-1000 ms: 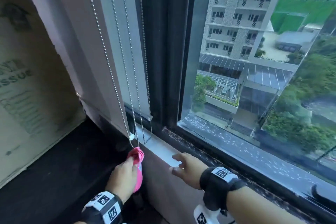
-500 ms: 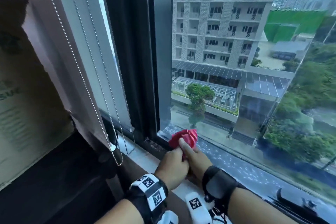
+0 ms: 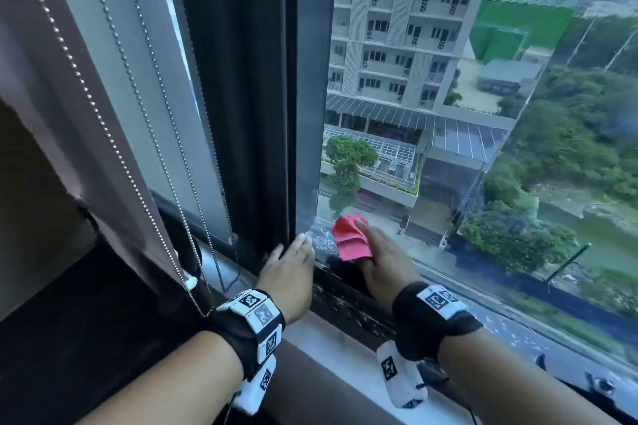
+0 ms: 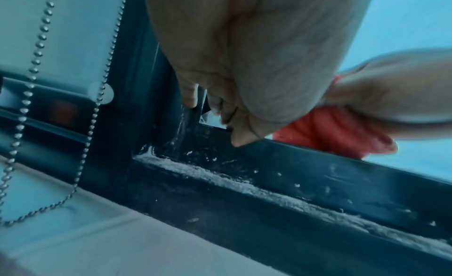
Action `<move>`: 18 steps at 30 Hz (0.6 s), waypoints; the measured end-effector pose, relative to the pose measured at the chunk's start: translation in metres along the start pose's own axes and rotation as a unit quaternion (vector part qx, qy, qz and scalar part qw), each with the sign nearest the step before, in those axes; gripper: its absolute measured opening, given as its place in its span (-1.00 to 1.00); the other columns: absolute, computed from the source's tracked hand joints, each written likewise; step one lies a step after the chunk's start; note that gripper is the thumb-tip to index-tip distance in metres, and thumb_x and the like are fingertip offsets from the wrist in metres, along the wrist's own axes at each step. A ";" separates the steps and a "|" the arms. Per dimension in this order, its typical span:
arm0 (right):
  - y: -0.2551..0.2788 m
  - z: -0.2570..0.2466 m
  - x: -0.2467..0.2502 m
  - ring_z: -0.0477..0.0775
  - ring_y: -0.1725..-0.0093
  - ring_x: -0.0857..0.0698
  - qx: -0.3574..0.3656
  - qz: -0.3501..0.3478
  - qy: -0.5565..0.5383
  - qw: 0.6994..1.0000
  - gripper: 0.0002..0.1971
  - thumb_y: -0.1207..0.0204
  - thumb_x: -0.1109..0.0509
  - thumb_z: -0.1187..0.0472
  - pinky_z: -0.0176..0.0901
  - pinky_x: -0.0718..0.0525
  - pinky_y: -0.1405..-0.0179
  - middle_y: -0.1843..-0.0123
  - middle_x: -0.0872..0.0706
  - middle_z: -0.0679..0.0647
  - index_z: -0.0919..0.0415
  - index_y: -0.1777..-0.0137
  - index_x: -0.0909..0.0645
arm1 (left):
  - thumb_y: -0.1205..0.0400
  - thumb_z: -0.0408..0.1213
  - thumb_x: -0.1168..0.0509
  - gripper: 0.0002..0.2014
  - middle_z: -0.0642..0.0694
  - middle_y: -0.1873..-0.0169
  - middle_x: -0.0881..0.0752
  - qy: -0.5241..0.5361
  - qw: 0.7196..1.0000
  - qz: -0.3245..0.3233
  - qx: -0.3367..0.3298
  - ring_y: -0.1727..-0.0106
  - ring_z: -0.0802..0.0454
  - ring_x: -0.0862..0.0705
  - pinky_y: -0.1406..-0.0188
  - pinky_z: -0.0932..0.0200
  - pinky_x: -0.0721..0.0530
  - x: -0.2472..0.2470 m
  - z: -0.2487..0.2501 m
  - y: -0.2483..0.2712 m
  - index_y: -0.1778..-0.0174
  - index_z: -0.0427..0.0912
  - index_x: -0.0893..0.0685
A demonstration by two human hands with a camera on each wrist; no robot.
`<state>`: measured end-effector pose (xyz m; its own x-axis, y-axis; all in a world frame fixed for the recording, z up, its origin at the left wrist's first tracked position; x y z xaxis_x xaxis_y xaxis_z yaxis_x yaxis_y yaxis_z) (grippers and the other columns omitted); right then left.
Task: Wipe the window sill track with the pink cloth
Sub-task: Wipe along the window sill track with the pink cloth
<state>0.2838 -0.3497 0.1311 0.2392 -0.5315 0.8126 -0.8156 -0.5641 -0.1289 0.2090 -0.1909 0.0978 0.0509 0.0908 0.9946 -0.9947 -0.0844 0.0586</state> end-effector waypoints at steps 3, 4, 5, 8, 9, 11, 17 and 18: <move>-0.004 0.000 -0.042 0.10 -0.66 -0.14 0.002 -0.080 0.141 0.987 -0.36 -0.59 -0.08 0.01 0.07 -0.11 -0.60 -0.70 -0.14 -0.06 -0.11 -0.67 -0.02 | -0.63 -0.32 -0.07 -0.43 -0.06 -0.69 -0.23 -0.010 0.999 0.041 -0.024 -0.73 0.05 -0.01 -0.66 -0.05 -0.02 0.001 -0.005 -0.002 -0.64 -0.18 -0.33; -0.005 -0.001 -0.049 0.13 -0.65 -0.12 0.002 -0.086 0.183 0.979 -0.36 -0.59 -0.05 -0.07 0.14 -0.12 -0.58 -0.70 -0.13 -0.08 -0.13 -0.67 0.00 | -0.64 -0.31 -0.07 -0.47 -0.04 -0.66 -0.28 -0.011 0.998 0.046 -0.034 -0.73 0.06 -0.03 -0.66 -0.05 -0.02 0.002 -0.007 -0.002 -0.59 -0.15 -0.41; -0.007 -0.002 -0.052 0.17 -0.61 -0.18 0.002 -0.087 0.207 0.974 -0.37 -0.57 -0.07 -0.10 0.19 -0.18 -0.55 -0.67 -0.20 -0.07 -0.14 -0.65 -0.03 | -0.64 -0.30 -0.08 -0.50 -0.02 -0.64 -0.33 -0.011 0.998 0.047 -0.043 -0.72 0.06 -0.03 -0.66 -0.06 -0.01 0.003 -0.008 -0.001 -0.55 -0.13 -0.46; -0.020 -0.008 -0.048 0.18 -0.34 -0.40 0.022 -0.041 0.166 0.985 -0.43 -0.51 -0.24 0.14 0.16 -0.43 -0.39 -0.42 -0.47 -0.01 -0.14 -0.54 -0.32 | -0.63 -0.33 -0.08 -0.50 -0.03 -0.64 -0.33 -0.002 0.997 0.044 -0.056 -0.73 0.06 -0.01 -0.65 -0.09 0.05 0.004 -0.013 0.001 -0.54 -0.13 -0.47; -0.025 -0.006 -0.043 0.16 -0.28 -0.43 0.011 -0.016 0.113 0.993 -0.45 -0.49 -0.26 0.26 0.12 -0.46 -0.37 -0.34 -0.53 0.00 -0.12 -0.49 -0.40 | -0.64 -0.35 -0.07 -0.47 -0.05 -0.66 -0.29 0.005 0.997 0.044 -0.057 -0.73 0.05 0.00 -0.65 -0.10 0.06 0.003 -0.013 0.001 -0.59 -0.15 -0.40; -0.035 -0.002 -0.038 0.16 -0.23 -0.46 0.009 0.055 0.070 0.996 -0.43 -0.47 -0.31 0.35 0.07 -0.48 -0.35 -0.27 -0.60 0.02 -0.08 -0.46 -0.46 | -0.62 -0.35 -0.01 -0.41 -0.06 -0.67 -0.26 0.011 0.997 0.049 -0.062 -0.73 0.03 -0.02 -0.65 -0.14 0.05 -0.002 -0.015 0.001 -0.65 -0.20 -0.30; -0.049 -0.013 -0.071 0.14 -0.51 -0.27 0.045 -0.061 0.206 0.976 -0.39 -0.59 -0.14 0.04 0.11 -0.36 -0.42 -0.66 -0.24 -0.15 -0.16 -0.64 -0.09 | -0.48 -0.26 0.19 -0.42 -0.01 -0.04 -0.71 -0.004 0.992 0.101 -0.072 -0.24 -0.14 -0.57 -0.23 -0.15 -0.50 -0.004 -0.016 0.004 -0.01 -0.11 -0.79; -0.051 -0.013 -0.071 0.12 -0.51 -0.27 0.039 -0.056 0.195 0.978 -0.42 -0.60 -0.13 0.04 0.09 -0.34 -0.40 -0.64 -0.26 -0.19 -0.19 -0.62 -0.15 | -0.47 -0.27 0.20 -0.42 -0.03 -0.03 -0.70 -0.005 0.993 0.096 -0.072 -0.19 -0.17 -0.59 -0.15 -0.15 -0.55 -0.004 -0.016 0.005 0.02 -0.11 -0.79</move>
<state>0.3015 -0.2749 0.0871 0.0926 -0.1901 0.9774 -0.7492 -0.6599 -0.0574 0.2027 -0.1760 0.0925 -0.1410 0.0765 0.9871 -0.9885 0.0435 -0.1446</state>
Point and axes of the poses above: each hand's wrist, its own y-axis away from the middle knuckle, its own x-axis out of the back of the hand, z = x × y, the point moved 3 cm from there along -y, towards the middle knuckle
